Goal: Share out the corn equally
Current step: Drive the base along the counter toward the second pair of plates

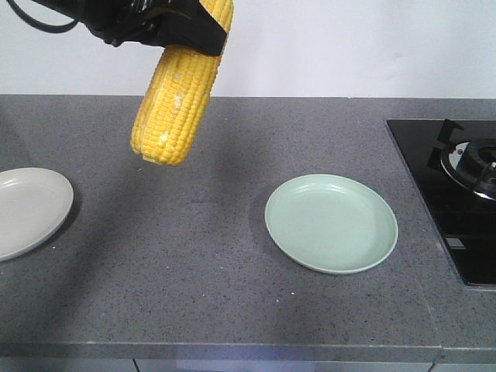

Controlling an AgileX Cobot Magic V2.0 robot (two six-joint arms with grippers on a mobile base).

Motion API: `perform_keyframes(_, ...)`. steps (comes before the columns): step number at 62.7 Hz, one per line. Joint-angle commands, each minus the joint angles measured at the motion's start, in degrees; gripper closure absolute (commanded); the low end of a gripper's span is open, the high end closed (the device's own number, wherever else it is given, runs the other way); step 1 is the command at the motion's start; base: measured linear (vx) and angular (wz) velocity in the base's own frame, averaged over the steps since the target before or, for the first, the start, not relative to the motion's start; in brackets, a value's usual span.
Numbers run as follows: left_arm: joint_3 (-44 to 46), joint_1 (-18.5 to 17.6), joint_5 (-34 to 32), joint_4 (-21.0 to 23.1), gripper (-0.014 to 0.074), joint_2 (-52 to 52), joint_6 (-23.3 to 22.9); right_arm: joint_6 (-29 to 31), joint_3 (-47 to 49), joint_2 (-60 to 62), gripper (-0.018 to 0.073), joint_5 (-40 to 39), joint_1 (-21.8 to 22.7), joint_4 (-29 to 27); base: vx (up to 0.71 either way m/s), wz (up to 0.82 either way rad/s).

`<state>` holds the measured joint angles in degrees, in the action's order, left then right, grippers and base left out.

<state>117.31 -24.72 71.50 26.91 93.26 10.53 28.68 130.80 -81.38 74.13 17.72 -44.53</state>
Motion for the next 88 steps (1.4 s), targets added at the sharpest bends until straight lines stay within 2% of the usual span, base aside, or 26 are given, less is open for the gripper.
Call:
perform_keyframes(1, 1.5, -0.15, -2.96, 2.06, 0.0603, -2.17, 0.06, 0.23, 0.79, 0.91, 0.0564, -0.26, 0.4, -1.74, 0.02, 0.01)
perform_keyframes(88, 1.5, -0.15, -2.96, 2.06, 0.0603, -2.17, 0.06, 0.3, 0.79, 0.91, 0.0564, -0.32, 0.4, -1.74, 0.03, 0.03)
